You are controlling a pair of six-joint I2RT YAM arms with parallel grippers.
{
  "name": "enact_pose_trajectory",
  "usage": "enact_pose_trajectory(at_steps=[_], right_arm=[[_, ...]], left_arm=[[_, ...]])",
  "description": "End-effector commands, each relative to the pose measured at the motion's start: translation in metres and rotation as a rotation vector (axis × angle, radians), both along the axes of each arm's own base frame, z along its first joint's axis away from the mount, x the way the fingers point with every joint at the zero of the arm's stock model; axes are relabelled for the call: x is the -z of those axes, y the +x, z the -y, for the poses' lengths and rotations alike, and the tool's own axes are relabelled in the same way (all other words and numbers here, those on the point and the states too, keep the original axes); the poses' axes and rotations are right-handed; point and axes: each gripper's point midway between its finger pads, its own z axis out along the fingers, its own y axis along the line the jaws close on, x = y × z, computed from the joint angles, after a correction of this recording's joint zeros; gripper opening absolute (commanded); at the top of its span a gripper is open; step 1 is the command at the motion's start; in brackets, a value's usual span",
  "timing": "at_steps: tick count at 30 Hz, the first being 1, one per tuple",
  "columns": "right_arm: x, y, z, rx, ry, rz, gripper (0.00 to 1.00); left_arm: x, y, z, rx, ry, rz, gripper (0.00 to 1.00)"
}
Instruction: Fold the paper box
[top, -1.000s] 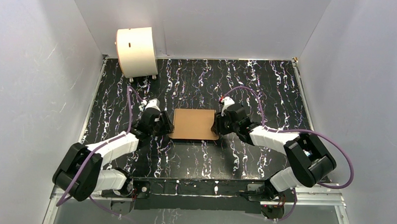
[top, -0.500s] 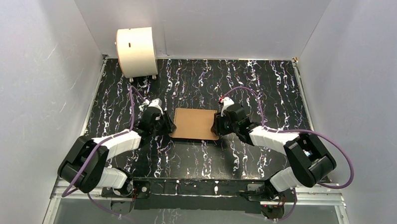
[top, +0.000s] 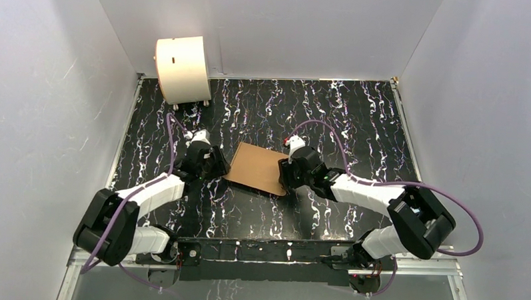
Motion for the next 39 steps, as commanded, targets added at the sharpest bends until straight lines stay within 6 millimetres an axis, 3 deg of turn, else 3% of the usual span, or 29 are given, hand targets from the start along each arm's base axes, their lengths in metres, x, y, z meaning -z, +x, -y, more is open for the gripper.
enact_pose_trajectory(at_steps=[1,4,7,13,19,29,36,39], right_arm=[[-0.037,0.019,0.008,0.015,-0.068,0.128,0.58],[-0.051,0.017,0.003,-0.046,-0.088,0.171,0.62],[-0.062,0.01,-0.016,-0.167,-0.109,0.233,0.65],[-0.06,-0.011,-0.053,-0.389,-0.265,0.344,0.69],[-0.057,-0.023,-0.082,-0.524,-0.422,0.474,0.73],[-0.023,-0.027,-0.098,-0.597,-0.641,0.553,0.72],[-0.006,-0.014,-0.098,-0.539,-0.795,0.672,0.65],[-0.002,-0.012,-0.097,-0.525,-0.826,0.685,0.58]], left_arm=[[-0.038,0.008,-0.009,-0.045,-0.005,0.084,0.53],[-0.051,0.002,-0.014,-0.069,-0.041,0.121,0.61],[-0.052,-0.007,-0.021,-0.096,-0.058,0.126,0.7],[-0.04,-0.021,-0.036,-0.169,-0.089,0.109,0.79],[-0.028,-0.025,-0.064,-0.304,-0.051,0.064,0.86],[-0.01,-0.032,-0.095,-0.439,-0.018,0.02,0.9],[-0.016,-0.029,-0.091,-0.413,-0.034,0.029,0.9],[-0.022,-0.028,-0.09,-0.404,-0.041,0.045,0.9]])
